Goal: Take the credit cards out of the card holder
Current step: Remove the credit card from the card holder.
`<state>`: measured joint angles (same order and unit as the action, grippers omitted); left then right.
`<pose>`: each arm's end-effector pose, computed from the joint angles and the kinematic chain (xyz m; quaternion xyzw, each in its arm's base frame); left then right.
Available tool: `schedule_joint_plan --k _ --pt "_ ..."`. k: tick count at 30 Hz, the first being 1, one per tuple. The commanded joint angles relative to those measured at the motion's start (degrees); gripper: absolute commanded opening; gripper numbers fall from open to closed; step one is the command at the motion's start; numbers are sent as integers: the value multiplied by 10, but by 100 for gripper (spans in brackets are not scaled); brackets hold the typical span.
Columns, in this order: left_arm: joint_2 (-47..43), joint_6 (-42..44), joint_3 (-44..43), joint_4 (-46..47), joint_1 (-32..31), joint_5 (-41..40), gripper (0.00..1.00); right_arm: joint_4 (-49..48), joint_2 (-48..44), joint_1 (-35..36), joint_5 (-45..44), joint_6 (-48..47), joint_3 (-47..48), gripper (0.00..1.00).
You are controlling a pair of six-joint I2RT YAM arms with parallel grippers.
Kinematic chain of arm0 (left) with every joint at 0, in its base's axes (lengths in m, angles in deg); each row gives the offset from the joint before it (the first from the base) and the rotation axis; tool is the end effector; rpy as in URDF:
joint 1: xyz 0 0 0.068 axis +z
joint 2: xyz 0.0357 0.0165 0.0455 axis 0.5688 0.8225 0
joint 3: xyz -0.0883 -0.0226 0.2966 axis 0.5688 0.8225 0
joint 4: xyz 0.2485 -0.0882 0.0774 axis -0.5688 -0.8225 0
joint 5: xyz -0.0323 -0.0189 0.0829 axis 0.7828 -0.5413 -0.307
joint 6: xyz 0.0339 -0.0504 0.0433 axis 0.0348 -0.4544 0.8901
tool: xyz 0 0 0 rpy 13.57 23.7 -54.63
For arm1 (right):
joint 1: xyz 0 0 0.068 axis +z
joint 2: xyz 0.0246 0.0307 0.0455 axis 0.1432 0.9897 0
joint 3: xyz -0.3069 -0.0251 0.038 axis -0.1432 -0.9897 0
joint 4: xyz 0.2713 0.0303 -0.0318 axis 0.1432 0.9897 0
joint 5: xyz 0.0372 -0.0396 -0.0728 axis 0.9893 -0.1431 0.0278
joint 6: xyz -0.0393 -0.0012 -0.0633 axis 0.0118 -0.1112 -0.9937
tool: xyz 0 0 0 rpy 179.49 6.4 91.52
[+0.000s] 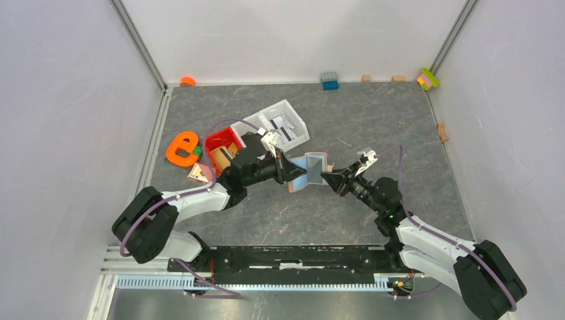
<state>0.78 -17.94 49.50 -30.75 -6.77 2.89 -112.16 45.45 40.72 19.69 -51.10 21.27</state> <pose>0.2205 -0.2282 0.2442 0.1587 0.7388 -0.5244 0.3925 0.1602 0.1194 0.2158 -0.1038 0.7020 0.4293 0.5586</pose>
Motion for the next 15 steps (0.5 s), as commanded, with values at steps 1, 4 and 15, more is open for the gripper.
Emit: schedule_joint_plan --k 1,4,15 --pt "-2 -12 -38 65 -30 81 2 -13 12 3 28 -8 28 19" --pt "-1 -10 -40 60 -31 81 2 -16 17 3 33 -6 29 21" --pt "-32 27 -40 -67 -26 -64 2 -16 11 3 34 -5 27 23"
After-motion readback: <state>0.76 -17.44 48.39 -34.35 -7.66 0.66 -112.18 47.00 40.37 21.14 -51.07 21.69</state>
